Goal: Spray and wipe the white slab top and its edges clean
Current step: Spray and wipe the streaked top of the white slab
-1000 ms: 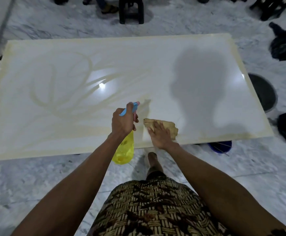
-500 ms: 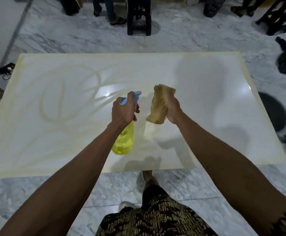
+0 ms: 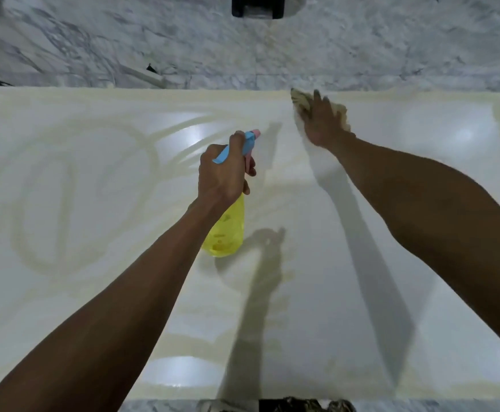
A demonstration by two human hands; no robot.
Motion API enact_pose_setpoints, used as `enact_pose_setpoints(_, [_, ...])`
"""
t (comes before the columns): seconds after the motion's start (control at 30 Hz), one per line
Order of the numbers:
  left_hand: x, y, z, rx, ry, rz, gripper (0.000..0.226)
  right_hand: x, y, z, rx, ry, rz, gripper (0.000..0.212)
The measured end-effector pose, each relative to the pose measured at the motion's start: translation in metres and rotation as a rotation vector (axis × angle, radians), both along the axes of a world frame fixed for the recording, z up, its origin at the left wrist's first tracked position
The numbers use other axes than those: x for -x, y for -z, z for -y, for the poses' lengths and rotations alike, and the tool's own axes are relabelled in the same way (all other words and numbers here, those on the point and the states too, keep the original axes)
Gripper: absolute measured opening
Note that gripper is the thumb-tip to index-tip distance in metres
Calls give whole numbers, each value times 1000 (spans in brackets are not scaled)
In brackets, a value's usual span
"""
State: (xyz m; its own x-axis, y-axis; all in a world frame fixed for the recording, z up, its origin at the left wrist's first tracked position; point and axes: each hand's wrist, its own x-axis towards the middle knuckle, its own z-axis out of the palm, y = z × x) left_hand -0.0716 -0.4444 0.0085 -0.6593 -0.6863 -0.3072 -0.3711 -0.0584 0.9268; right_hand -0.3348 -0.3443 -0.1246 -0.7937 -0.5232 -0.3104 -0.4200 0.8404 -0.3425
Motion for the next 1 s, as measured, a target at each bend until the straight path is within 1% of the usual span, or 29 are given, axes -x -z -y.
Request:
enact_pose_setpoints(0.03, [5, 7, 4, 7, -2, 2, 40, -6, 15, 7, -88, -61, 19, 60])
enact_pose_setpoints(0.07, [8, 13, 8, 18, -4, 6, 40, -16, 26, 12, -117, -72, 17, 60])
enact_pose_setpoints(0.13, [9, 21, 12, 33, -13, 12, 42, -36, 43, 11, -91, -79, -64, 56])
enact_pose_setpoints(0.23, [-2, 22, 9, 37, 0, 32, 44, -65, 51, -11, -112, -222, -156, 55])
enact_pose_setpoints(0.3, [-16, 21, 3, 23, 29, 60, 42, -92, 49, -34, -102, -295, -205, 57])
enact_pose_setpoints(0.4, [-43, 19, -10, -8, 46, 94, 51, -151, 54, -68, -52, -369, -159, 58])
enact_pose_setpoints(0.47, [-66, 15, -22, -8, 57, 81, 46, -197, 54, -90, -26, -385, -155, 58])
enact_pose_setpoints(0.53, [-89, 12, -35, 2, 65, 76, 42, -245, 53, -113, -43, -414, -159, 58])
enact_pose_setpoints(0.63, [-133, 9, -59, -32, 74, 93, 43, -325, 45, -149, -84, -429, -95, 57])
enact_pose_setpoints(0.73, [-180, 10, -83, -73, 96, 131, 51, -401, 28, -175, -109, -433, -19, 58])
enact_pose_setpoints(0.8, [-206, 13, -97, -90, 116, 144, 67, -441, 15, -189, -140, -463, 63, 59])
enact_pose_setpoints(0.83, [-219, 15, -103, -91, 116, 149, 69, -456, 6, -193, -163, -468, 69, 60])
enact_pose_setpoints(0.9, [-239, 17, -110, -85, 105, 153, 48, -473, -6, -191, -218, -430, 138, 59])
enact_pose_setpoints(0.93, [-246, 18, -112, -77, 96, 154, 43, -478, -18, -185, -227, -373, 242, 55])
enact_pose_setpoints(1.0, [-253, 16, -110, -69, 89, 158, 39, -473, -52, -175, -128, -219, 500, 49])
